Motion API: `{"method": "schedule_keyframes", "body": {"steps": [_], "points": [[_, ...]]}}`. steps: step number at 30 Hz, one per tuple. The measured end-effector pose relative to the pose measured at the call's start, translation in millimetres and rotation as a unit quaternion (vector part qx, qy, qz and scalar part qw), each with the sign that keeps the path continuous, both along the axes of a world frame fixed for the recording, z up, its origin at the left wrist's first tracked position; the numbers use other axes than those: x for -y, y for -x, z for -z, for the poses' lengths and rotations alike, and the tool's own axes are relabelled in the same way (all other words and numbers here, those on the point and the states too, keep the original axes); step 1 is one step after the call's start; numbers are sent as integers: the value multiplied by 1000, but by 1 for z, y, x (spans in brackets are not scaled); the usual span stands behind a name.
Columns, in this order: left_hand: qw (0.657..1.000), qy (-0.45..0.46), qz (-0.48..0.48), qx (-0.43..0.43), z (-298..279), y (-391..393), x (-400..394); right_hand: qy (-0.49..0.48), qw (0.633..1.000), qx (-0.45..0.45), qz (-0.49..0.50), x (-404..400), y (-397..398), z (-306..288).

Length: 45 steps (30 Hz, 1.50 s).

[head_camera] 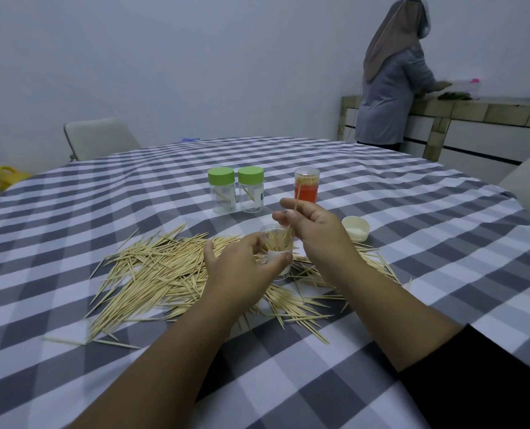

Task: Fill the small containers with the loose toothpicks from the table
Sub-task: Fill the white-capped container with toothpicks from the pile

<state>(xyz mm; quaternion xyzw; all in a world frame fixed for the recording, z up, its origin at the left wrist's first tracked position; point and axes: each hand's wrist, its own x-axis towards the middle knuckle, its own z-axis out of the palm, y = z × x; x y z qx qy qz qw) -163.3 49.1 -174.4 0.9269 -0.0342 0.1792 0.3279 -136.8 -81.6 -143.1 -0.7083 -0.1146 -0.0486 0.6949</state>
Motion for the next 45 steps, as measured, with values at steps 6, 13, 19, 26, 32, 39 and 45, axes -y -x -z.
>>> {"method": "schedule_keyframes", "body": {"steps": [6,13,19,26,32,39,45], "points": [[1000,1,0,-6,0,0,0,46,999,22,4,3,5,-6],[1000,2,1,-17,-5,4,2,119,993,22,-4,9,6,-10],[1000,-2,0,-22,-7,7,2,282,957,-49,33,45,2,-29],[999,16,7,-31,-8,8,2,612,770,-142,114,79,-4,-27],[999,18,7,-37,-11,10,3,634,750,-174,73,82,-6,-22],[999,11,7,-37,-11,10,4,634,758,-145,61,82,-10,-18],[999,14,11,-36,-10,9,3,619,764,-181,-13,81,-9,-16]]}}
